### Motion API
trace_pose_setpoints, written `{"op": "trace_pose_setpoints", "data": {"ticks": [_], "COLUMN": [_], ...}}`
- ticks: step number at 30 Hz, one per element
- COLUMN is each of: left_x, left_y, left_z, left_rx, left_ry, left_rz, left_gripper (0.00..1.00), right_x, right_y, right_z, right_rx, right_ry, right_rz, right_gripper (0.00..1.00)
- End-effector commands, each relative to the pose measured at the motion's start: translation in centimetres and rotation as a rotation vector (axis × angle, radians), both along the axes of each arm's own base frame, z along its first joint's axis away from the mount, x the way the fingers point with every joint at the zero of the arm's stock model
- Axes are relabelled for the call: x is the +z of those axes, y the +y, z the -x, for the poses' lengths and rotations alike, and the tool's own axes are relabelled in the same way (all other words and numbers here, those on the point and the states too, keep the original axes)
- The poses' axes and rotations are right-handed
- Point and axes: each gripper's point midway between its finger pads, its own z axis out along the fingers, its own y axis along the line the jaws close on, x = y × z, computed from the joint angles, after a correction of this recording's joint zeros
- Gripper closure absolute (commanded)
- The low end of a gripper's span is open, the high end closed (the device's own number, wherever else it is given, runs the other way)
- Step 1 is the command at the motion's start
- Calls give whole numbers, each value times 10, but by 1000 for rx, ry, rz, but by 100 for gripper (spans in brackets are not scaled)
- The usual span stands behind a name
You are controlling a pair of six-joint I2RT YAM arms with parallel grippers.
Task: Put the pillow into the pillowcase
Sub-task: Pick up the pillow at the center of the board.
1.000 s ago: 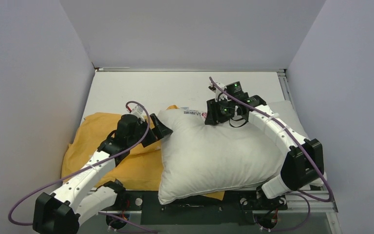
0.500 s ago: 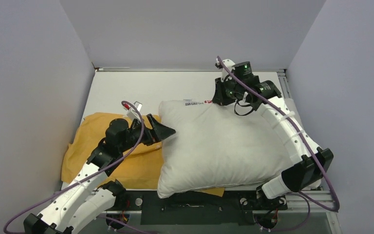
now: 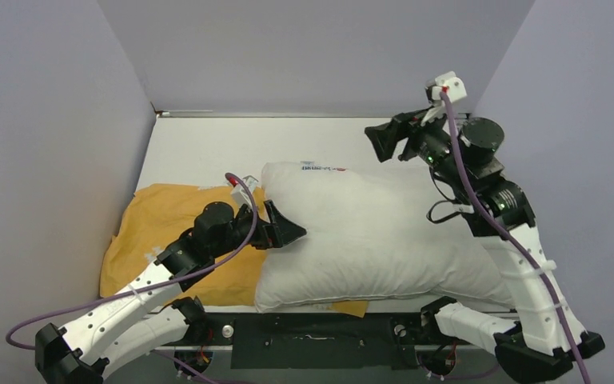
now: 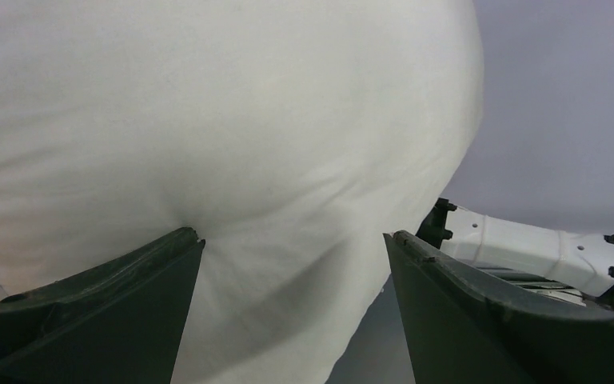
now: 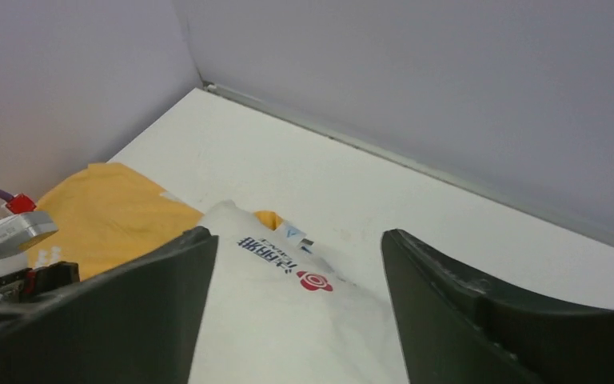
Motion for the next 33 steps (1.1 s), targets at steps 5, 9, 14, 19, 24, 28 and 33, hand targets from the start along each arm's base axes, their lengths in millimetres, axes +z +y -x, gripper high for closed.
{"op": "trace_pose_setpoints", "data": {"ticks": [5,9,14,19,24,28,33], "left_x": [-29,-86,-167,-228,-257,-259,-235], "left_y": [-4,0,4,11,20,17,13], "left_z": [12,27,60,90,101,100,84], "left_rx": [-2,14,-13,-32,-33,-35,-3], "left_ry": [50,127,232,334,379,358,270], "left_rz": [-126,-293,-480,-595,-738,-799,-811], "left_gripper": [11,21,40,55,60,61,56], "right_x": [-143,-187,-221,-249,-280,-283,-298], "right_y": [52,62,76,99,116,126,129], "right_z": [-57,-65,-72,-63,-33,-10,10], "right_rx": [149,186,247,375,525,640,721], "right_ry": [462,584,669,764,873,911,980], "right_rz": [201,242,256,245,229,204,238], "right_gripper": [10,10,10,10,10,10,73]}}
